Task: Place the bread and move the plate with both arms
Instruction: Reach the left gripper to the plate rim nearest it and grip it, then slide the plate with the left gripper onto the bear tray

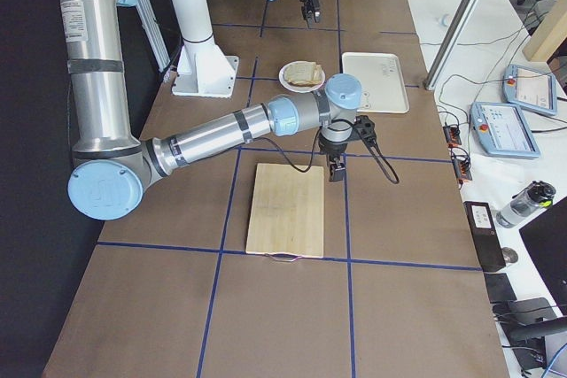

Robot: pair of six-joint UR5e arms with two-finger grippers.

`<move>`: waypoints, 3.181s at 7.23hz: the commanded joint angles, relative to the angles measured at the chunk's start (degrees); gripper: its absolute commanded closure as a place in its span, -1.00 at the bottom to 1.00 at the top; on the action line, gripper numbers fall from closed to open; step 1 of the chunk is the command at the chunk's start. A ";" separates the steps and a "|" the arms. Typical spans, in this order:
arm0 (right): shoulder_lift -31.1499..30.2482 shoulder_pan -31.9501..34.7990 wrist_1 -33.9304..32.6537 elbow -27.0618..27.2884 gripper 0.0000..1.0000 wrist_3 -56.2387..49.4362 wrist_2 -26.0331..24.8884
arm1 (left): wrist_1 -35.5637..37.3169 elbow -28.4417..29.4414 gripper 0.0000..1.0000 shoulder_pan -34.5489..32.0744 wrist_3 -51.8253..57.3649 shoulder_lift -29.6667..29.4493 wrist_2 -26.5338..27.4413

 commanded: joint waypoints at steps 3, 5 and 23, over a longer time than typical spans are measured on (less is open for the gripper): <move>0.03 1.02 0.37 -2.56 -1.00 -0.46 0.52 | -0.49 6.51 -0.23 4.60 -0.77 -3.67 1.31; -0.14 1.02 0.37 -2.29 -1.00 -0.47 0.52 | -0.04 6.62 -0.15 5.57 -0.86 -4.39 1.32; 0.03 2.78 0.37 -2.55 -1.00 -0.64 -1.50 | 2.94 9.43 0.33 9.80 -0.86 -8.60 3.25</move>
